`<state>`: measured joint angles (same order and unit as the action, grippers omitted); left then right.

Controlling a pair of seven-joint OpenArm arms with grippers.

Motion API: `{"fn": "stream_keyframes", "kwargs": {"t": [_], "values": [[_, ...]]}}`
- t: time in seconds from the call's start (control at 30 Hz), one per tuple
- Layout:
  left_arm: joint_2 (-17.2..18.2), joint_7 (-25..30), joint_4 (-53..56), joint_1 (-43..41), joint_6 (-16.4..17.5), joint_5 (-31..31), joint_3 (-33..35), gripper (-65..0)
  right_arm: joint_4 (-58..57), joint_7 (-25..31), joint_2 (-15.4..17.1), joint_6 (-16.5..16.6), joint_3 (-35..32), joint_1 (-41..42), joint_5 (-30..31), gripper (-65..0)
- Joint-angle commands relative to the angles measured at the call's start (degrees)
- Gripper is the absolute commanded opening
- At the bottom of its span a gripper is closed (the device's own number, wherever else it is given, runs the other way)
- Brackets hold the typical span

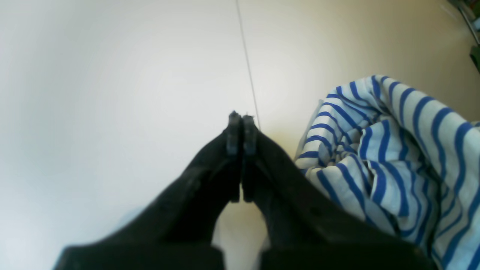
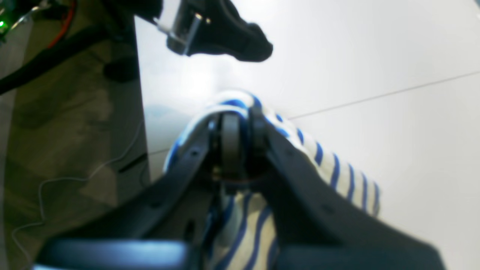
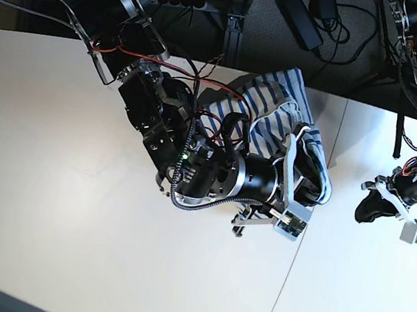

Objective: Fold the T-shirt properly
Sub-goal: 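Tuck and flatten the bundle's loose cloth with the right gripper, then move the left gripper back to the bundle and grasp its edge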

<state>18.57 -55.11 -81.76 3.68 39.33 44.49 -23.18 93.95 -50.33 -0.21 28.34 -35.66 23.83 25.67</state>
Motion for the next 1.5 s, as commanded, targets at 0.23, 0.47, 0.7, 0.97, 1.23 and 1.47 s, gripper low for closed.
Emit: {"fn": "stream_keyframes", "kwargs": {"t": [0.23, 0.47, 0.7, 0.97, 1.23, 1.47], "values": [[0.79, 1.25, -1.09, 1.07, 0.67, 1.99, -0.15, -65.0, -7.17, 2.82, -6.54, 3.61, 0.33, 1.7, -1.03, -65.0], [0.94, 1.25, -1.11, 1.07, 0.67, 1.95, -0.15, -65.0, -14.49, 4.17, -8.5, 3.58, -1.33, 2.6, -3.02, -65.0], [2.8, 1.31, -1.11, 1.09, 0.67, 2.95, -0.15, -65.0, -19.45, 5.62, -8.5, 3.58, -2.08, 2.82, -2.36, -35.1], [3.1, 1.27, -1.11, 1.09, 0.67, 3.82, -2.29, -65.0, -11.26, 5.79, -8.5, 3.58, -1.4, 3.45, -0.22, -23.0], [5.57, -1.7, -1.14, 1.07, 0.67, 8.87, -5.77, -65.0, -4.42, 5.79, -8.48, 3.41, 9.66, 6.73, -4.52, -23.2], [5.7, -6.8, -4.22, 0.87, 0.67, 16.44, -5.66, -65.0, -14.1, 9.01, -8.37, 3.43, 22.99, 10.1, -5.99, -64.4]]}}
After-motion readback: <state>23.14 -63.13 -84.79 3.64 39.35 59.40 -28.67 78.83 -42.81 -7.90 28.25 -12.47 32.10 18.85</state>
